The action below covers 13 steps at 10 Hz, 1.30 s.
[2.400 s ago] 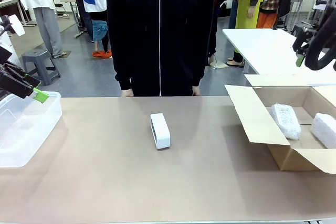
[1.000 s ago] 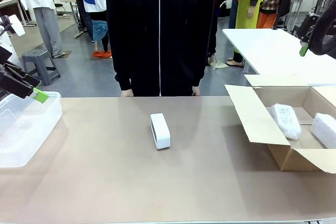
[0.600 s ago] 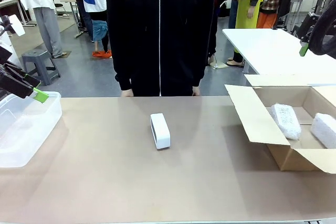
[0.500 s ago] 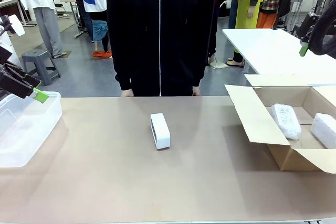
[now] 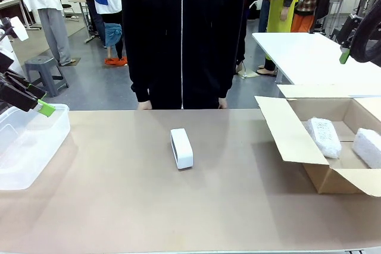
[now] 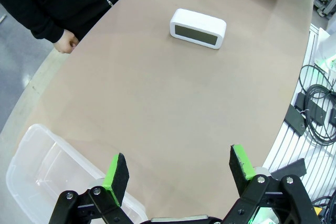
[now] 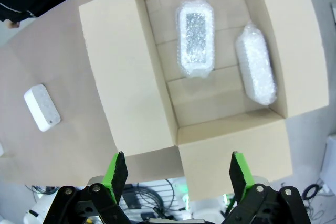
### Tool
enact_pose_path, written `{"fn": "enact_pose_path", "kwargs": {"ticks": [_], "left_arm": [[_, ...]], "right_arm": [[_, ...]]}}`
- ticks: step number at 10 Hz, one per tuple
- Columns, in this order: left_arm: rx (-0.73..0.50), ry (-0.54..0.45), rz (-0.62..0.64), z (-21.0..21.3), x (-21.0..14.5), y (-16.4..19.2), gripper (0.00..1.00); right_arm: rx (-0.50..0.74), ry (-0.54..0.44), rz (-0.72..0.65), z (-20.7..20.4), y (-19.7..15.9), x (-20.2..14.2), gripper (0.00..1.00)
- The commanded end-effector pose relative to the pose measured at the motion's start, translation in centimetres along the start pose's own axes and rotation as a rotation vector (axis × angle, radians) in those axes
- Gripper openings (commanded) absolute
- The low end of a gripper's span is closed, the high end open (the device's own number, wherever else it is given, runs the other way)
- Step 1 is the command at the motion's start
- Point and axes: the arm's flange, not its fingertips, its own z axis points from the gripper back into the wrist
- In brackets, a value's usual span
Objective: Separate and place wrapped and unwrapped clocks.
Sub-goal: Pick up the Digital clock indicated by the person.
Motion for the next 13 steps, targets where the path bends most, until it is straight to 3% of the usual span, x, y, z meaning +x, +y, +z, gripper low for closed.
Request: {"fn": "enact_pose_path", "kwargs": {"ticks": [1,3,6,9,11,13], "left_arm": [[-0.012,-0.009,-0.014,0.0,-0.1,0.2,1.0],[-0.012,-0.009,-0.014,0.0,-0.1,0.2,1.0],[-0.012,-0.009,-0.014,0.0,-0.1,0.2,1.0],[-0.012,-0.009,-0.014,0.0,-0.1,0.2,1.0],[-0.012,-0.009,-0.014,0.0,-0.1,0.2,1.0],[-0.012,-0.009,-0.014,0.0,-0.1,0.2,1.0]], "right_arm": [[0.002,-0.001,0.005,0.1,-0.1,0.0,1.0],[0.0,0.0,0.0,0.0,0.0,0.0,1.0],[0.247,-0.102,0.563,-4.8,6.1,-4.0,1.0],[0.445,-0.193,1.006,-7.5,12.8,-7.8,1.0],[0.53,-0.27,1.148,-8.8,16.3,-8.8,1.0],[0.636,-0.237,1.268,-8.4,17.8,-9.3,1.0]]}}
